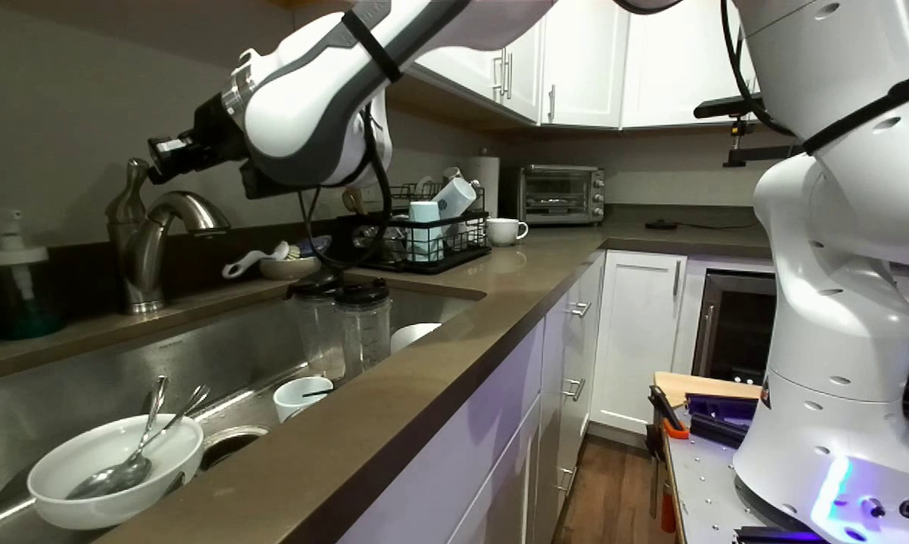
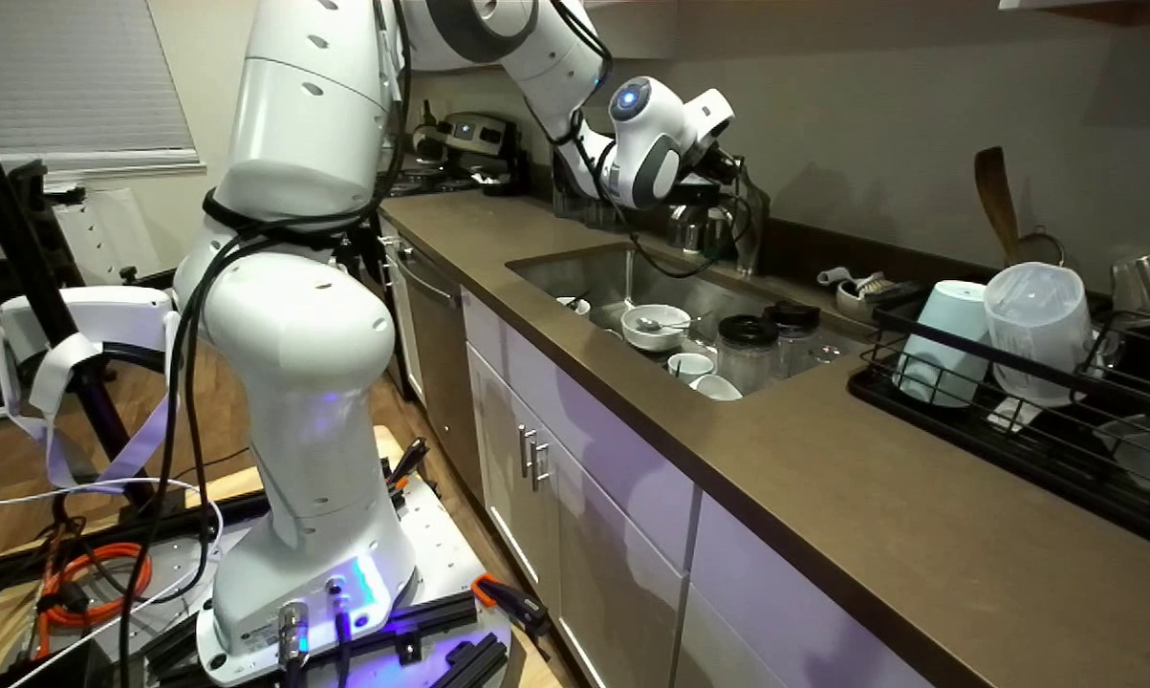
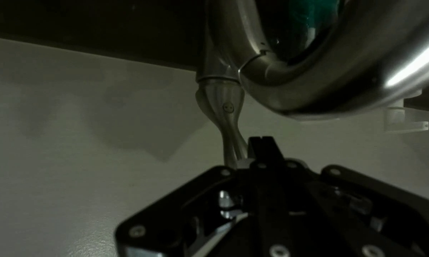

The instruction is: Open the tap

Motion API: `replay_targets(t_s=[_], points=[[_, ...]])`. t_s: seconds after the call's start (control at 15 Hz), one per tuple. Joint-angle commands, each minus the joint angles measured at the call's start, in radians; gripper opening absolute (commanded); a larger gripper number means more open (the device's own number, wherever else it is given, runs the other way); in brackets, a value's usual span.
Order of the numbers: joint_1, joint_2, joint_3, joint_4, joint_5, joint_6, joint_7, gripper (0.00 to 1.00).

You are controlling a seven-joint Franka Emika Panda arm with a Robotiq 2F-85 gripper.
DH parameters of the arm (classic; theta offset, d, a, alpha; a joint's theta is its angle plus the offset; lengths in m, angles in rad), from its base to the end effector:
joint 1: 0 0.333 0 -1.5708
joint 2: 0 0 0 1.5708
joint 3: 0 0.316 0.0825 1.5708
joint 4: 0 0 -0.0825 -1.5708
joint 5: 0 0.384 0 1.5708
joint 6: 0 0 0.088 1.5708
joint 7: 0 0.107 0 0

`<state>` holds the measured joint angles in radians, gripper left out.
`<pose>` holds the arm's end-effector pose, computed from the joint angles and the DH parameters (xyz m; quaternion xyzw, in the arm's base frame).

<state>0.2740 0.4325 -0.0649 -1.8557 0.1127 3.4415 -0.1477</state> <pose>0.6703 0.1359 0.4324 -0.8316 -0.1050 -0.5449 0.0224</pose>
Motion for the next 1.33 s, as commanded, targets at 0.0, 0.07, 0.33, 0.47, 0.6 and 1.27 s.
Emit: replay_targets(t_s=[0.0,0.07,0.33,0.47,0.6,1.27], points=[[0.011,0.041,-0.012,0.081,0.013,-0.017,0.004,0.03],[0.009,0.049,-0.012,0.095,0.012,-0.017,0.004,0.03],[0.010,0.081,-0.022,0.148,0.014,-0.025,0.003,0.03],[0.008,0.083,-0.022,0.152,0.011,-0.036,0.003,0.03],[0.001,0.081,-0.014,0.152,0.009,-0.050,0.008,0.03],[0.004,0.072,-0.023,0.171,0.010,-0.110,0.011,0.03]])
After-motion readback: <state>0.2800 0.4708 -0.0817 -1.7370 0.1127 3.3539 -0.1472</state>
